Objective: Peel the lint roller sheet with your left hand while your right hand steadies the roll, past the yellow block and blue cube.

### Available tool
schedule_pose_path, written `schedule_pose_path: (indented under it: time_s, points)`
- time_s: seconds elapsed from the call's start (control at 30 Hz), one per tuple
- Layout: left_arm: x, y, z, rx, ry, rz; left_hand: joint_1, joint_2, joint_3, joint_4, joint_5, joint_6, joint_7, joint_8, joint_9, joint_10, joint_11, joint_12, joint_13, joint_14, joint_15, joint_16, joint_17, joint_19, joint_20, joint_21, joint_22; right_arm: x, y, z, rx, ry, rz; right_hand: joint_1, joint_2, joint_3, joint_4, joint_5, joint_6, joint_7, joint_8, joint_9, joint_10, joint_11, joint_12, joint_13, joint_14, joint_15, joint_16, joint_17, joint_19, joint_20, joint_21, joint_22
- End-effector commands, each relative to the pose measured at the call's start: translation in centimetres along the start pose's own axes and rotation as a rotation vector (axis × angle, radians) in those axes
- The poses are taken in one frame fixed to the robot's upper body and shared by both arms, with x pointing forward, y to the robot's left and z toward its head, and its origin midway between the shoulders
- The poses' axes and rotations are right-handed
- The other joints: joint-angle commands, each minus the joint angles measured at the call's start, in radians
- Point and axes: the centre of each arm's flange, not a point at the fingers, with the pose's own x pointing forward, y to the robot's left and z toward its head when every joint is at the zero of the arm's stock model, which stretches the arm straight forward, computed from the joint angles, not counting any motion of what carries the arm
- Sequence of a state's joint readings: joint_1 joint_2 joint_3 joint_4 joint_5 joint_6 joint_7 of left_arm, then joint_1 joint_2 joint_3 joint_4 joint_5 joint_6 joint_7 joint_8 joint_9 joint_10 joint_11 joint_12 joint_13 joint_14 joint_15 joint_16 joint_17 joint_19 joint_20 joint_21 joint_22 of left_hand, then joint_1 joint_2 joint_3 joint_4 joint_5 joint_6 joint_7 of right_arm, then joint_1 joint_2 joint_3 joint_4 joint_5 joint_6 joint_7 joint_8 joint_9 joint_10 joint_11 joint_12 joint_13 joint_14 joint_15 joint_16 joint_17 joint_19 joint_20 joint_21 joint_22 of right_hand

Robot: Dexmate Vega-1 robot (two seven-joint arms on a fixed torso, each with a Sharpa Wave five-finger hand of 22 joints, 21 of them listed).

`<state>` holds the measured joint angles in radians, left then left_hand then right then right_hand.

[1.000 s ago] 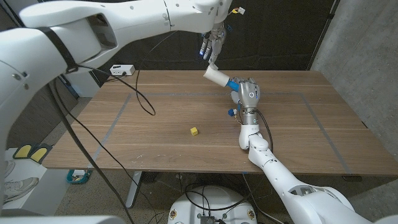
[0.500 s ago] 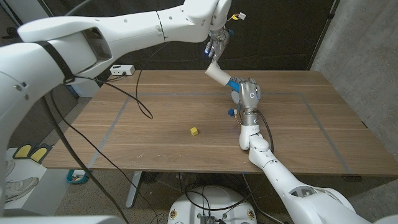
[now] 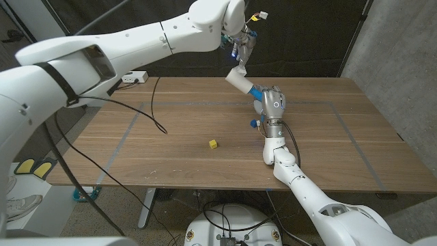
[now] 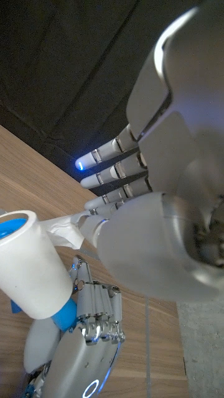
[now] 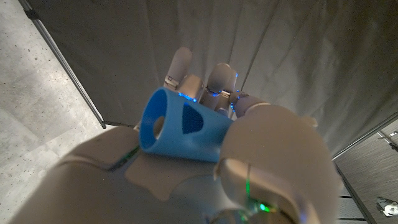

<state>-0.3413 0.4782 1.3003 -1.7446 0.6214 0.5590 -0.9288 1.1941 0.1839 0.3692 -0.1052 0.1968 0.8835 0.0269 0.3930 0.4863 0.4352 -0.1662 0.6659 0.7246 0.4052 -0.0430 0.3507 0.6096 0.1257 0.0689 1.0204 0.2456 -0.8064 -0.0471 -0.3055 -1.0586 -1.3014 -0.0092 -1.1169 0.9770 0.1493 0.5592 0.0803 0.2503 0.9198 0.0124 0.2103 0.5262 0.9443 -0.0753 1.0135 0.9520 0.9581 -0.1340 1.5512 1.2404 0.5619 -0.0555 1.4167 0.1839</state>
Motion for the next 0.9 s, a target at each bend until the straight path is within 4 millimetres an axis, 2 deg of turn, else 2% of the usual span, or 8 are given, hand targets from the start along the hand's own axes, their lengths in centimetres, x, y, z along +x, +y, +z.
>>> schedule_pose_path:
  time_s: [0.03,0.3,0.9]
  points:
    - [-1.6,0.0,-0.2,-0.044,-0.071,0.116,-0.001,0.008,0.054,0.042,0.007,-0.008,-0.006,0.136,0.128,0.008,-0.005,0.013,0.013,0.01,-0.1,-0.003,0.011,-0.003,-0.005,0.015,0.001,-0.2,0.0,0.1,-0.005,-0.005,0.003,-0.005,0.003,0.007,-0.002,0.003,0.005,-0.002,0.003,0.002,-0.002,0.0,0.006,0.002,0.006,-0.08,0.006,0.003,-0.003,-0.144,0.003,0.002]
    - [-2.8,-0.2,-0.5,-0.07,-0.1,0.183,-0.011,0.003,0.066,0.044,0.007,-0.018,-0.011,0.17,0.175,0.008,-0.009,0.024,0.028,0.012,-0.102,-0.006,0.024,-0.006,-0.009,0.036,-0.002,-0.2,-0.1,0.4,-0.005,-0.011,0.004,-0.006,0.003,0.007,-0.003,0.003,0.004,-0.002,0.003,0.003,0.001,0.001,0.003,-0.005,0.006,-0.08,0.006,0.003,-0.002,-0.144,0.003,0.002]
    - [-5.0,-1.6,-1.5,-0.113,-0.113,0.295,-0.031,-0.003,0.081,0.045,0.005,-0.033,-0.019,0.216,0.239,0.015,-0.015,0.032,0.029,0.02,-0.104,-0.012,0.042,-0.01,-0.015,0.066,-0.01,-0.2,0.0,1.5,-0.008,-0.019,0.01,-0.008,0.002,0.008,-0.004,0.003,0.005,-0.003,0.004,0.004,-0.003,0.002,0.01,0.003,0.006,-0.08,0.005,0.003,-0.004,-0.144,0.002,0.002]
